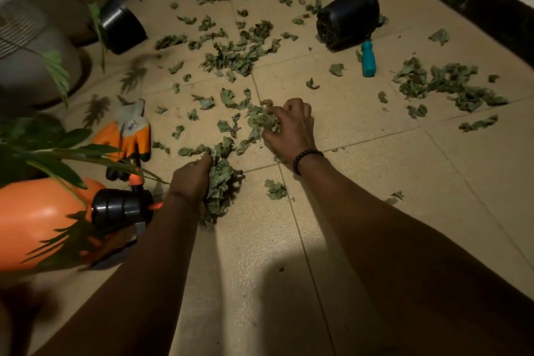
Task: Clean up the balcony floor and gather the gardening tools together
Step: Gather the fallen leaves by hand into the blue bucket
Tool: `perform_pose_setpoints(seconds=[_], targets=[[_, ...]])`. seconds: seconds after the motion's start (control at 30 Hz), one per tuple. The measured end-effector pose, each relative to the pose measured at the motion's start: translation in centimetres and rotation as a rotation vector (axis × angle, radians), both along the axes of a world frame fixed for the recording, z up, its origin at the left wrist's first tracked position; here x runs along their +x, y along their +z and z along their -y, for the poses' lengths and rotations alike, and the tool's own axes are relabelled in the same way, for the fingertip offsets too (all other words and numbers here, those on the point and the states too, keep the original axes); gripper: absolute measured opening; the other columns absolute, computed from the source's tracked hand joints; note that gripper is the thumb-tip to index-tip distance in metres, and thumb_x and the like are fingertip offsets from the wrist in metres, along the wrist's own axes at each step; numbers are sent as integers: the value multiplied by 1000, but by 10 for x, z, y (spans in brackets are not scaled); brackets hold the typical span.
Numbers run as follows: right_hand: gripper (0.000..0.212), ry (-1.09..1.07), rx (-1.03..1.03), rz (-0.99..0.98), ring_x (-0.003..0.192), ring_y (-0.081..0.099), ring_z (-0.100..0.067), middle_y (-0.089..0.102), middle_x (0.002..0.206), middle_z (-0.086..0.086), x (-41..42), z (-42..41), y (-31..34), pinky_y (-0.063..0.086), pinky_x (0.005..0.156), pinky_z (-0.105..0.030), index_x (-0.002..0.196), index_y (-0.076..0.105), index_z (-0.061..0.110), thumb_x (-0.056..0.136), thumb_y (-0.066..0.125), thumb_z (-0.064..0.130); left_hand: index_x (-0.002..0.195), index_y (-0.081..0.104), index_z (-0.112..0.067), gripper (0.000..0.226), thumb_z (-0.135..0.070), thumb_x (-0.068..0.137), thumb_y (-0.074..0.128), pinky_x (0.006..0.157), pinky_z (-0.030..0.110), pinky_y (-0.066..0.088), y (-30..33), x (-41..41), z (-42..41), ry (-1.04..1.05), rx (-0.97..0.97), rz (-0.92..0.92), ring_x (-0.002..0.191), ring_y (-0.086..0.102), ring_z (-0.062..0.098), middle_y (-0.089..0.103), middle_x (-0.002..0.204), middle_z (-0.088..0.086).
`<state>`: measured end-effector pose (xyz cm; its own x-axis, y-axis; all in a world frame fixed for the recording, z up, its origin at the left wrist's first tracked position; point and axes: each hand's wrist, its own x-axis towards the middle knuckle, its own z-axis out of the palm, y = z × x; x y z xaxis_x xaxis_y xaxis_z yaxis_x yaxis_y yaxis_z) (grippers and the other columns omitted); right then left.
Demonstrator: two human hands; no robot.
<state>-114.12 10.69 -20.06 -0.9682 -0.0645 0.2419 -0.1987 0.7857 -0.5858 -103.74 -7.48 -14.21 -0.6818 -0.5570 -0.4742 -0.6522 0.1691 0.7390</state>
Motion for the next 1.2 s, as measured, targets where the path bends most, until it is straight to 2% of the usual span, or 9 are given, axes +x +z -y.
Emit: perform_pose_setpoints(seconds=[0.13,0.3,0.5,0.67,0.73,0.87,1.0,1.07,1.2], targets=[[67,332,65,217,150,8,-20,7,163,4,-19,20,7,-3,118,-54,146,34,44,86,58,60,131,59,0,59,-47,97,53,103,43,46,-1,1,2,-35,-35,20,116,57,36,59,119,13],[50,809,404,106,142,26,-22,32,156,5,-1,62,19,15,118,-52,142,47,33,93,55,34,125,64,-2,65,-58,95,49,102,47,47,4,3,1,-89,-37,8,112,60,36,63,127,21],[29,737,196,-17,121,46,-18,53,139,4,19,17,16,44,99,-40,114,67,25,90,62,42,111,67,0,51,-46,96,52,101,49,47,3,4,-2,-72,-29,-6,110,59,38,62,121,23],[78,655,280,105,144,10,-17,22,157,5,82,-12,8,2,117,-49,143,36,42,76,54,76,98,69,-8,54,-55,77,54,98,53,51,-3,3,-1,-49,59,-44,107,63,42,66,117,24],[69,613,366,17,143,12,-24,25,154,1,92,-7,3,9,115,-55,141,39,40,81,49,73,106,68,-3,52,-49,85,56,99,51,51,-2,3,-3,-47,81,-40,111,63,42,65,120,25],[32,505,316,-191,112,44,-29,54,121,-5,95,-2,-1,46,82,-40,118,59,25,88,63,35,94,64,-9,60,-62,69,49,98,52,50,6,8,-10,15,57,-33,107,61,40,64,119,23],[30,378,328,-210,85,55,-30,57,99,-12,99,3,-6,42,51,-28,107,60,11,80,68,0,127,58,0,53,-44,100,47,97,41,49,18,14,-20,97,139,-11,116,56,40,58,121,15],[18,188,132,-77,88,58,-30,58,100,-12,95,6,6,53,61,-35,105,61,12,89,60,3,120,60,0,54,-47,95,51,100,46,49,23,15,-31,117,224,-24,112,59,39,59,112,12],[21,-382,-1199,521,100,66,-29,70,105,-2,88,17,51,58,84,-44,92,69,31,84,64,50,103,69,-16,58,-57,64,59,86,53,58,7,-5,-50,198,467,-139,91,72,34,74,102,12]])
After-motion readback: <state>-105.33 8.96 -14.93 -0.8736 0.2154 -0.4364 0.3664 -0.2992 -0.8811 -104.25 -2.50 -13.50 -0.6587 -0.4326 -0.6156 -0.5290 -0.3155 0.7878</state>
